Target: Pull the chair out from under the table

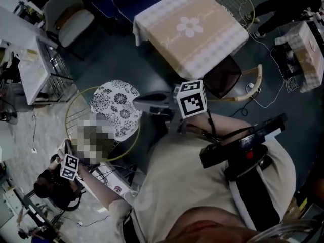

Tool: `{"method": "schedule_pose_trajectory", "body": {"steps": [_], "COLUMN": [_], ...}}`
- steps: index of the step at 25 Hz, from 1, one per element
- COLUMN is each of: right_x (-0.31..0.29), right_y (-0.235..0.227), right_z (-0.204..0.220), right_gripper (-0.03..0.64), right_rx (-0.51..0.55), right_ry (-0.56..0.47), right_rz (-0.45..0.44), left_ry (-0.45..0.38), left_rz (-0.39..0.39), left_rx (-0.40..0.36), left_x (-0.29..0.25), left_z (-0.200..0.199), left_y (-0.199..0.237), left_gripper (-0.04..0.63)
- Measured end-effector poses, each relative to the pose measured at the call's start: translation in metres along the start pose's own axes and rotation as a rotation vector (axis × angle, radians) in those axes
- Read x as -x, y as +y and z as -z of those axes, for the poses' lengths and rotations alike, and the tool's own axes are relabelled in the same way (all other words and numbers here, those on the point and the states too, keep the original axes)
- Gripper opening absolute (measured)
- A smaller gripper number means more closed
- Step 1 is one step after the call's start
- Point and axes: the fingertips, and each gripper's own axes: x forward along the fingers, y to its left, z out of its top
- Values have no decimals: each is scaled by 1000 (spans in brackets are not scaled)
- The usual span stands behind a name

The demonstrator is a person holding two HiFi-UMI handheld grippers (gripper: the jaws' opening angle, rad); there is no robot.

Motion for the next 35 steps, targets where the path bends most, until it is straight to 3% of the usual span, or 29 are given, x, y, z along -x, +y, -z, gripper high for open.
{"method": "schedule_pose_trajectory", "body": {"steps": [3, 7, 11, 14, 19, 26, 35], "right_x": [3, 19, 41, 61, 84, 89, 85], "right_y": [-1, 26, 54, 67, 68, 88, 110], "right_z": [-4, -5, -6, -4, 3, 17, 32], "right_gripper": [9, 9, 9, 9, 9, 9, 9], "right_rx": [-16, 38, 14, 6, 8, 36, 0], "right_ry": [-9, -10, -49, -93, -111, -58, -69], "right_rz": [-38, -59, -96, -117, -114, -183, -237], "left_ry": [-16, -5, -95, -83, -79, -111, -186], "left_rz": [86, 145, 273, 332, 367, 389, 495], "left_rx": [-51, -167, 0, 3, -96, -208, -270], "left_x": [-3, 15, 43, 48, 65, 128, 167], "left_z": [-6, 0, 0, 18, 15, 16, -6], "left_y": [-53, -121, -183, -223, -253, -285, -315], "left_gripper": [7, 8, 6, 6, 6, 7, 7]}}
